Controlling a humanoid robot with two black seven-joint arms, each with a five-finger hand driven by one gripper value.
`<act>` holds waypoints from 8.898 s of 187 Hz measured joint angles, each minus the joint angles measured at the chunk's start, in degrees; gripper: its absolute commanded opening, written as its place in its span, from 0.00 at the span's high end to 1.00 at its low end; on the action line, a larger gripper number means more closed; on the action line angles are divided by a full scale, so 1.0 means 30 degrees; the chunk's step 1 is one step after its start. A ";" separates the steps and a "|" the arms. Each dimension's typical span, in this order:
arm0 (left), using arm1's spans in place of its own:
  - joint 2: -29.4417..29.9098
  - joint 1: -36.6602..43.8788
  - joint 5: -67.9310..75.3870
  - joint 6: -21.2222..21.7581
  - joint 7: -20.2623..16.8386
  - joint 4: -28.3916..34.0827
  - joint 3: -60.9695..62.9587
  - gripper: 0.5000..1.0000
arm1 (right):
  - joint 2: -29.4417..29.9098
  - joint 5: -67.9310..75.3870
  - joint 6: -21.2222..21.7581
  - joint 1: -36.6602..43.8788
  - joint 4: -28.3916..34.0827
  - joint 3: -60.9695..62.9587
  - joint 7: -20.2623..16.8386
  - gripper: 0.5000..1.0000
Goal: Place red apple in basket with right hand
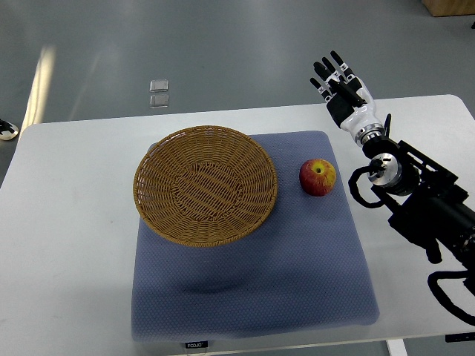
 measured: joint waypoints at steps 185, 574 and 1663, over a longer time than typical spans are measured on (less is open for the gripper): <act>0.0000 0.0000 -0.0012 0.0088 0.0000 0.0076 -0.0001 0.00 | -0.0254 -0.0087 -0.0068 0.0130 -0.0024 -0.0214 0.0000 0.16; 0.0000 0.0027 -0.0001 0.0117 -0.0001 0.0086 0.0000 0.00 | -0.9523 -3.0130 0.3822 0.5356 1.1311 -1.1190 -0.0146 0.16; 0.0000 0.0023 -0.0001 0.0116 -0.0001 0.0084 -0.0001 0.00 | -0.2462 -0.9160 -0.2610 0.3566 0.5019 -0.6848 -0.0265 0.18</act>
